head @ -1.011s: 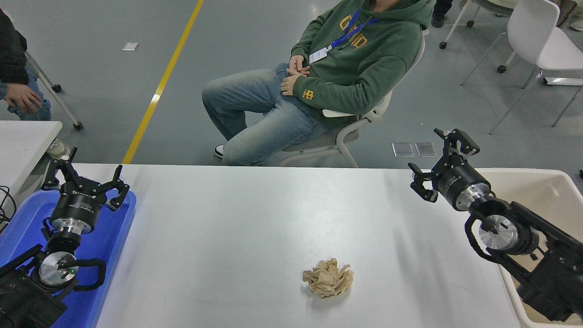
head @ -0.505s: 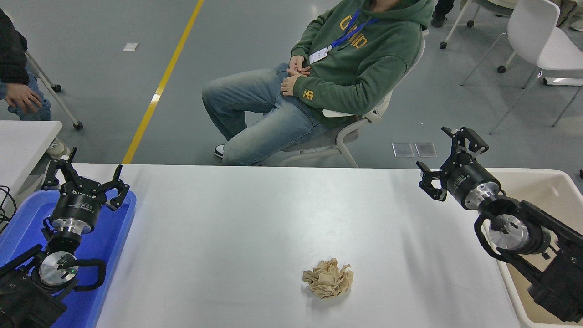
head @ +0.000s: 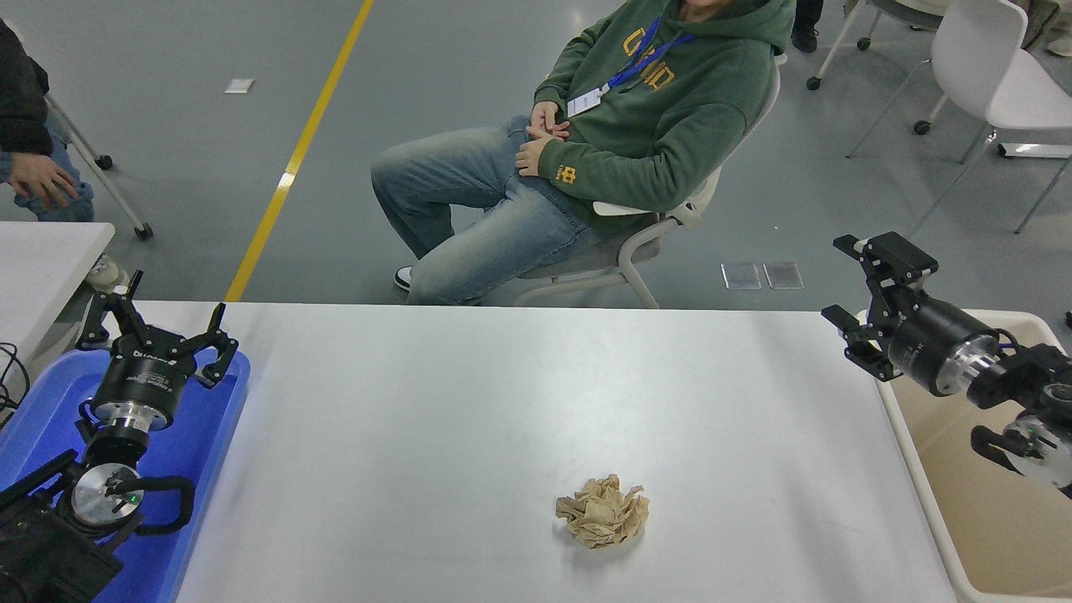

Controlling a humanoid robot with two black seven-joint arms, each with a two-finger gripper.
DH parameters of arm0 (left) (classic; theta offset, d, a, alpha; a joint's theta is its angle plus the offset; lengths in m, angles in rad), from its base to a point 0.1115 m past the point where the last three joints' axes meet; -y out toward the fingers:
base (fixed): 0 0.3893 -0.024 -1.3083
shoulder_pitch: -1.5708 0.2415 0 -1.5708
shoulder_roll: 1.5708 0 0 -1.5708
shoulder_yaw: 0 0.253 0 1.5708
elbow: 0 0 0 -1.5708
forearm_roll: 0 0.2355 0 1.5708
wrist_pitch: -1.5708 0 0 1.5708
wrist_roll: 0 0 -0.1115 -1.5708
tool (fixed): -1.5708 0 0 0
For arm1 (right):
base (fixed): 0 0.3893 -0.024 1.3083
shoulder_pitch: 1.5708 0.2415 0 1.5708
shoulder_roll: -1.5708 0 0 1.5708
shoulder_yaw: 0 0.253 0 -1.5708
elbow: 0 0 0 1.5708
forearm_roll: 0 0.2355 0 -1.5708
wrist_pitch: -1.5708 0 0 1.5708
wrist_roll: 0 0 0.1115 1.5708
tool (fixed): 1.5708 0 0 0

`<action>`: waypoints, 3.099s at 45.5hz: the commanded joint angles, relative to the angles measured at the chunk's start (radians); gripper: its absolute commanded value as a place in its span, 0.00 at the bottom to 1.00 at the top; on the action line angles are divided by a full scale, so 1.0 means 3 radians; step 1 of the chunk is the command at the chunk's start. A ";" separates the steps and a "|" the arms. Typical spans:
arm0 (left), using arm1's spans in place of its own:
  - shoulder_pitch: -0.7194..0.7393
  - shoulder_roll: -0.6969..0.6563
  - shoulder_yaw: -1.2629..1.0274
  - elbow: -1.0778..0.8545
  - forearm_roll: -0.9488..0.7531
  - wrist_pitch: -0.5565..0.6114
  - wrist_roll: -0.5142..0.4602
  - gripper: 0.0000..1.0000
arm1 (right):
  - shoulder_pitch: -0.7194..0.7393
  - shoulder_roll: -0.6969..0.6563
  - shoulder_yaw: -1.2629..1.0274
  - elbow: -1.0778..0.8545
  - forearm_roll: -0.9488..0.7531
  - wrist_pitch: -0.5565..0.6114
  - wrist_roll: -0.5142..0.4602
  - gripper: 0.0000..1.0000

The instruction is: Clean the table surface

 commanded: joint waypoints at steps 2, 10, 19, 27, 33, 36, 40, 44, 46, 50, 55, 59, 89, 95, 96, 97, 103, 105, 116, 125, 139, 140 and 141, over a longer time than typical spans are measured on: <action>-0.0001 0.0000 0.0000 0.0000 0.0000 0.0000 0.0000 1.00 | 0.0066 -0.0379 -0.0346 0.0354 -0.0651 0.0082 -0.0001 1.00; -0.0001 0.0000 0.0000 0.0000 0.0000 0.0000 0.0000 1.00 | 0.0076 -0.0497 -0.0499 0.0563 -0.1539 0.0225 -0.0001 1.00; -0.0001 0.0000 0.0000 0.0000 0.0000 0.0000 0.0000 1.00 | 0.0209 -0.0482 -0.0775 0.0727 -0.2036 0.0241 -0.0006 1.00; -0.0001 0.0000 0.0000 0.0000 0.0000 0.0000 0.0000 1.00 | 0.0511 -0.0416 -0.1194 0.0799 -0.2073 0.0246 -0.0001 1.00; -0.0001 0.0000 0.0000 0.0000 0.0000 0.0000 0.0000 1.00 | 0.0710 -0.0273 -0.1450 0.0814 -0.2088 0.0246 0.0004 1.00; -0.0001 0.0000 0.0000 0.0000 0.0005 0.0000 0.0000 1.00 | 0.0823 -0.0165 -0.1624 0.0799 -0.2174 0.0231 0.0004 1.00; -0.0001 0.0000 0.0000 0.0000 0.0000 0.0000 0.0000 1.00 | 0.0950 -0.0042 -0.1849 0.0784 -0.2333 0.0210 -0.0001 1.00; -0.0001 0.0000 0.0000 0.0000 0.0005 0.0000 0.0000 1.00 | 0.1048 0.0090 -0.2028 0.0743 -0.2466 0.0205 -0.0001 1.00; -0.0001 0.0000 0.0000 0.0000 0.0005 0.0000 0.0000 1.00 | 0.1089 0.0152 -0.2125 0.0727 -0.2502 0.0205 -0.0001 1.00; -0.0001 0.0000 0.0000 0.0000 0.0005 0.0000 0.0000 1.00 | 0.1186 0.0295 -0.2340 0.0692 -0.2574 0.0195 -0.0011 1.00; -0.0001 0.0000 0.0000 0.0000 0.0005 0.0000 0.0000 1.00 | 0.1319 0.0499 -0.2580 0.0534 -0.2671 0.0164 -0.0067 1.00; -0.0001 0.0000 0.0000 0.0000 0.0005 0.0000 0.0000 1.00 | 0.1431 0.0678 -0.2678 0.0385 -0.2686 0.0133 -0.0226 0.99; -0.0001 0.0000 0.0000 0.0000 0.0005 0.0000 0.0000 1.00 | 0.1585 0.1640 -0.2882 -0.0280 -0.2702 0.0046 -0.0461 0.99; -0.0001 0.0000 0.0000 0.0000 0.0005 0.0000 0.0000 1.00 | 0.1559 0.1778 -0.3005 -0.0418 -0.2763 0.0026 -0.0456 0.99; -0.0001 0.0000 0.0000 0.0000 0.0000 0.0000 0.0000 1.00 | 0.1554 0.1793 -0.3020 -0.0443 -0.2778 0.0021 -0.0456 0.99; -0.0001 0.0000 0.0000 0.0000 0.0000 0.0000 0.0000 1.00 | 0.1549 0.1814 -0.3036 -0.0464 -0.2793 0.0016 -0.0456 0.99; -0.0001 0.0000 0.0000 0.0000 0.0005 0.0000 0.0000 1.00 | 0.1477 0.1860 -0.3092 -0.0556 -0.2880 0.0016 -0.0446 0.99; -0.0001 0.0000 0.0000 0.0000 0.0005 0.0000 0.0000 1.00 | 0.1467 0.1865 -0.3112 -0.0556 -0.2901 0.0011 -0.0441 0.99; -0.0001 0.0000 0.0000 0.0000 0.0005 0.0000 0.0000 1.00 | 0.1385 0.1931 -0.3112 -0.0622 -0.2921 0.0011 -0.0436 0.99; -0.0001 0.0000 0.0000 0.0000 0.0000 0.0000 0.0000 1.00 | 0.1355 0.2029 -0.3102 -0.0725 -0.2921 -0.0010 -0.0441 0.99; -0.0001 0.0000 0.0000 0.0000 0.0005 0.0000 0.0000 1.00 | 0.1319 0.2085 -0.3102 -0.0730 -0.2911 0.0031 -0.0441 0.50; -0.0001 0.0000 0.0000 0.0000 0.0005 0.0000 0.0000 1.00 | 0.1324 0.2080 -0.3102 -0.0730 -0.2886 0.0046 -0.0446 0.39; -0.0001 0.0000 0.0000 0.0000 0.0000 0.0000 0.0000 1.00 | 0.1329 0.2080 -0.3102 -0.0730 -0.2860 0.0057 -0.0451 0.27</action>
